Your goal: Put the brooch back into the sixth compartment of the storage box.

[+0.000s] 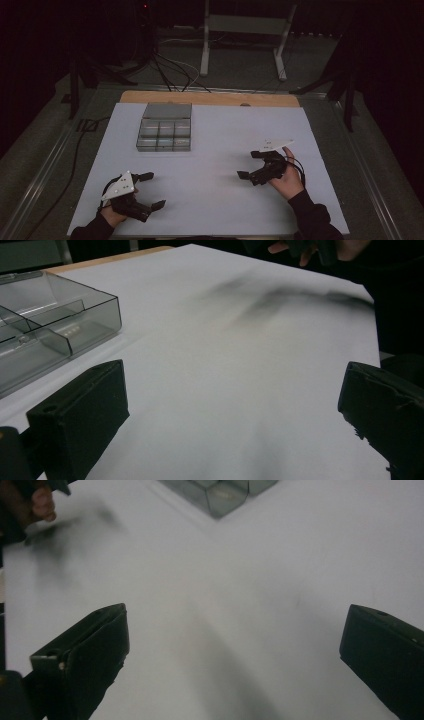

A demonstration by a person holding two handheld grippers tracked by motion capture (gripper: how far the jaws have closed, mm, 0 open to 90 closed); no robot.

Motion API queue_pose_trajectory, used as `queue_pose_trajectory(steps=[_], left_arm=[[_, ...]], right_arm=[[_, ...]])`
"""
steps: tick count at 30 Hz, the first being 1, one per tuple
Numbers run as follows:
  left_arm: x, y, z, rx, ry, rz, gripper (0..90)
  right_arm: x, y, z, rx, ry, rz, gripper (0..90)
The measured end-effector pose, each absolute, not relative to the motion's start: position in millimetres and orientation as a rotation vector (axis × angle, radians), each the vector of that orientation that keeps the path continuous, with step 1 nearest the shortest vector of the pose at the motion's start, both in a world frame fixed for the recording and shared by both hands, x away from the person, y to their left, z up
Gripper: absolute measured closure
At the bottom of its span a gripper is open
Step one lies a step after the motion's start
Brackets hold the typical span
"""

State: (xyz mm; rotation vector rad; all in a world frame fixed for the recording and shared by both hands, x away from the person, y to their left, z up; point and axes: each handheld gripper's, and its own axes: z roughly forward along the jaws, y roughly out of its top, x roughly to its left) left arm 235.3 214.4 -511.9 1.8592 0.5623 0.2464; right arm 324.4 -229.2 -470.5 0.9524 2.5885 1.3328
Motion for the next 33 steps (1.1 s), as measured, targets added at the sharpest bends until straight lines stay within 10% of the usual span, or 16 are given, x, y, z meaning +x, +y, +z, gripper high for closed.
queue_pose_trajectory(steps=[33], left_arm=[[235.3, 214.1, -511.9, 1.863, 0.561, 0.253, 1.2]], right_arm=[[259.6, -304.5, -507.7, 1.097, 2.433, 1.321, 0.0]])
